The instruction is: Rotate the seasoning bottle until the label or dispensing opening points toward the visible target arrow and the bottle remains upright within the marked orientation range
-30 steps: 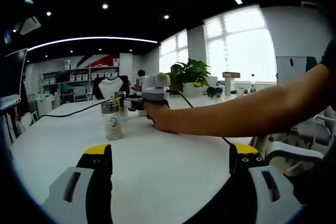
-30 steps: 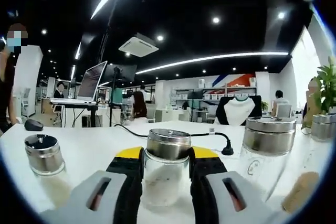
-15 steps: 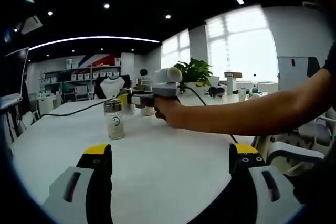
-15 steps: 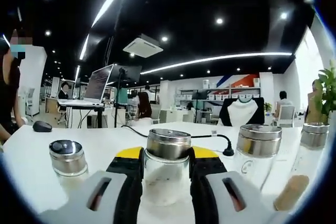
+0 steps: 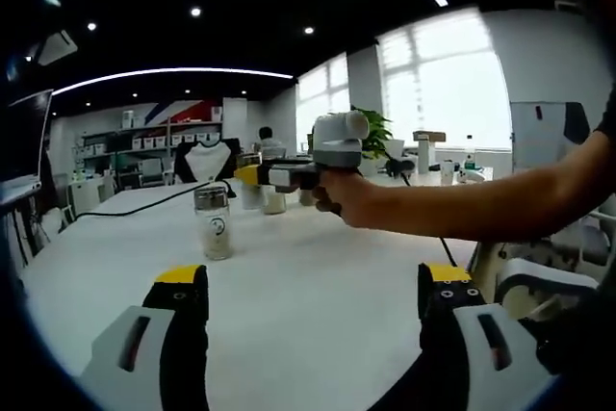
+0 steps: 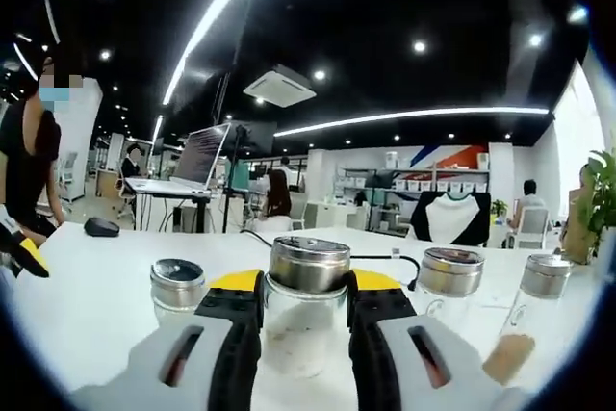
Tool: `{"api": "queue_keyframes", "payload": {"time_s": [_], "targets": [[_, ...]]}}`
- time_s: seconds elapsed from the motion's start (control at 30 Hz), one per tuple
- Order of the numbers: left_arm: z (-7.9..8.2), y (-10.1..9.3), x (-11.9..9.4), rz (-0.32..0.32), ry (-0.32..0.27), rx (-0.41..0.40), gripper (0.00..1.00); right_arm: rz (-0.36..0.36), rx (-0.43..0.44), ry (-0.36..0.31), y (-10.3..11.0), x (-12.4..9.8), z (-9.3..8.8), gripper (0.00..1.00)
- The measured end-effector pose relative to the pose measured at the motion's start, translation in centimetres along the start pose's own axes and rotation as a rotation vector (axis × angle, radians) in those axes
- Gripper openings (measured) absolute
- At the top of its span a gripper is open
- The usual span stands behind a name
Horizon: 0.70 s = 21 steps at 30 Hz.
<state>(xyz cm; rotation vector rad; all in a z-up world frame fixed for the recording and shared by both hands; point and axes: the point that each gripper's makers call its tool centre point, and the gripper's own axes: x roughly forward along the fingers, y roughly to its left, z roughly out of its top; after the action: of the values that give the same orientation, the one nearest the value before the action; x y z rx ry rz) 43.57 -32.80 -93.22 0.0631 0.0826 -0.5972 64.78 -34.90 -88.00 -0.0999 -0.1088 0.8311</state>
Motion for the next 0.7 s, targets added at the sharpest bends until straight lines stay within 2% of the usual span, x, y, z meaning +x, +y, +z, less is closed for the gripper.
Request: {"api": "queue_keyframes", "payload": {"time_s": [0.07, 0.23, 0.47, 0.53, 0.57, 0.6, 0.63, 0.67, 0.7], "targets": [[0.3, -0.2, 0.5, -0.018, 0.0, 0.026, 0.89, 0.009, 0.001, 0.019, 0.4, -0.5, -0.1, 0.3], [0.4, 0.2, 1.9, -0.024, 0.008, 0.055, 0.9, 0.035, -0.036, 0.012, 1.6, -1.7, 0.5, 0.3], [0.4, 2.0, 3.5, -0.001, 0.022, 0.097, 0.89, 0.08, -0.056, -0.005, 2.9, -3.3, 1.5, 0.3], [0.6, 2.4, 3.7, 0.005, 0.008, 0.102, 0.85, 0.088, -0.076, -0.002, 3.3, -3.7, 1.6, 0.3], [1.3, 2.7, 3.9, 0.014, -0.036, 0.087, 0.82, 0.097, -0.082, -0.001, 3.7, -4.2, 1.9, 0.3], [2.0, 2.6, 4.1, 0.004, -0.077, 0.059, 0.8, 0.104, -0.081, -0.004, 3.9, -4.4, 2.0, 0.3], [2.2, 1.9, 4.3, -0.039, -0.091, 0.047, 0.78, 0.109, -0.076, -0.009, 4.0, -4.7, 2.2, 0.3], [2.0, 1.5, 4.4, -0.069, -0.078, 0.067, 0.74, 0.112, -0.063, -0.015, 4.2, -5.0, 2.4, 0.3], [1.7, 1.6, 4.7, -0.06, -0.057, 0.077, 0.72, 0.115, -0.044, -0.027, 4.3, -5.4, 2.7, 0.3]]}}
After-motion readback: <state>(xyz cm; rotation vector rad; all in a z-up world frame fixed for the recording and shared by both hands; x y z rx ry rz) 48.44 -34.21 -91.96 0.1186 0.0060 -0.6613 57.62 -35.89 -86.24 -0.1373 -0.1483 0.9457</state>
